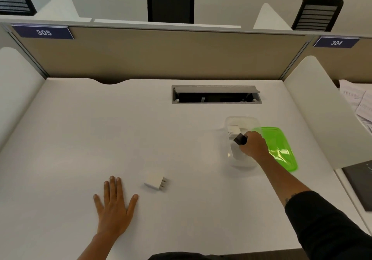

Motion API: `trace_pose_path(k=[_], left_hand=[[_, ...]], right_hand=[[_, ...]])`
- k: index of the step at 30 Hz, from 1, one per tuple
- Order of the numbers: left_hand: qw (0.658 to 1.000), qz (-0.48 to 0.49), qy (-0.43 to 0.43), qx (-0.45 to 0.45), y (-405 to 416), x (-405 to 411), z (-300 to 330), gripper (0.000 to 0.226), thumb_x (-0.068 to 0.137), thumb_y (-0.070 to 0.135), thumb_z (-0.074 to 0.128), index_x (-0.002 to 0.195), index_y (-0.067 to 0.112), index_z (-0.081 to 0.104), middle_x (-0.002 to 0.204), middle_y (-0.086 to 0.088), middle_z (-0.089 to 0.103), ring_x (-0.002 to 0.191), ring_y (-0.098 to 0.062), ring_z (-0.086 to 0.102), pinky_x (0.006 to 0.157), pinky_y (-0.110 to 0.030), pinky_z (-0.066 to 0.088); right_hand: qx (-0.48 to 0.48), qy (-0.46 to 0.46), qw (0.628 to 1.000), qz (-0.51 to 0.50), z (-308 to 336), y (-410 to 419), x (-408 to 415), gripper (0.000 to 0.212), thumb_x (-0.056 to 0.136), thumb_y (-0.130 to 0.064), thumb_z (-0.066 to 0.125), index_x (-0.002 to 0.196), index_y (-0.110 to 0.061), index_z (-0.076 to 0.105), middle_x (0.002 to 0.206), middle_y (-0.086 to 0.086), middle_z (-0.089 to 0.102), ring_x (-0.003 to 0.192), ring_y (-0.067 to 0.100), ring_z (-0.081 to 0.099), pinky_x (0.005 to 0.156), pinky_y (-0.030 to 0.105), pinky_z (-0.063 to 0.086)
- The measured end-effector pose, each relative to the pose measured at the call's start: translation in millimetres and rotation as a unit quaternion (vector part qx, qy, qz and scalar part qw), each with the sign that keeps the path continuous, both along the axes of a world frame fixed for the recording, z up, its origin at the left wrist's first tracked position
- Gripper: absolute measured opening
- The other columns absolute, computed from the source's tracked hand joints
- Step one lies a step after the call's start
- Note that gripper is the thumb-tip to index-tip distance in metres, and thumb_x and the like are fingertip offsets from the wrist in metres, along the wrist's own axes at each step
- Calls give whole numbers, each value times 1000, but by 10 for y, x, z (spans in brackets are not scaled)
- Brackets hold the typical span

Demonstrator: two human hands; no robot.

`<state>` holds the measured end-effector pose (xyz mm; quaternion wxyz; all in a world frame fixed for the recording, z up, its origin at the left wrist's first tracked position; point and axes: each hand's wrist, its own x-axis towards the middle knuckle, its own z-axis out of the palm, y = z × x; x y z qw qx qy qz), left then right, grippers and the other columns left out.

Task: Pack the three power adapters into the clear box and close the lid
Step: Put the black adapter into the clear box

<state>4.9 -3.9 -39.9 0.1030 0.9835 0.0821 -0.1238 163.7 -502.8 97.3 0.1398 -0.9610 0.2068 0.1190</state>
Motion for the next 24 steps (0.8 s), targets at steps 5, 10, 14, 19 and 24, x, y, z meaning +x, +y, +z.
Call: trace_pose_path(k=[5,10,14,19,24], left_hand=[[1000,2,8,9,10,6,-11,100,93,78,7,170,15,-7,180,-3,-14,168,-24,-11,132,-64,2],[1000,3,11,8,-9,13,10,101,92,78,6,170,15,-8,180,-4,-14,168,-24,-10,131,-65,3],[1000,3,11,8,-8,13,23,101,93,78,6,170,14,-8,180,-4,-13,168,-25,-10,132,-65,2],[1000,5,9,-4,-19,1,42,101,93,78,7,170,14,-9,180,-3,-15,168,-24,-12,132,-64,-1],[1000,1,11,0,-17,-4,57,99,94,78,4,167,14,-16,179,-3,-20,167,-23,-17,133,-64,-3]], right_hand=[[-21,59,998,11,-97,-10,-100,37,90,-14,72,125,-4,65,129,16,64,119,37,66,97,44,57],[-28,76,997,12,-55,32,-64,40,90,-14,72,127,-5,64,131,15,64,121,37,66,99,45,58],[-46,104,993,23,-18,38,-23,42,90,-19,73,128,-4,63,132,15,64,123,35,65,100,44,58],[-68,63,996,-5,122,57,102,40,87,-11,69,126,-5,67,129,14,67,124,36,65,96,44,60],[-19,-184,982,44,243,372,226,28,90,-15,71,116,-5,71,117,14,67,119,37,59,92,48,56]])
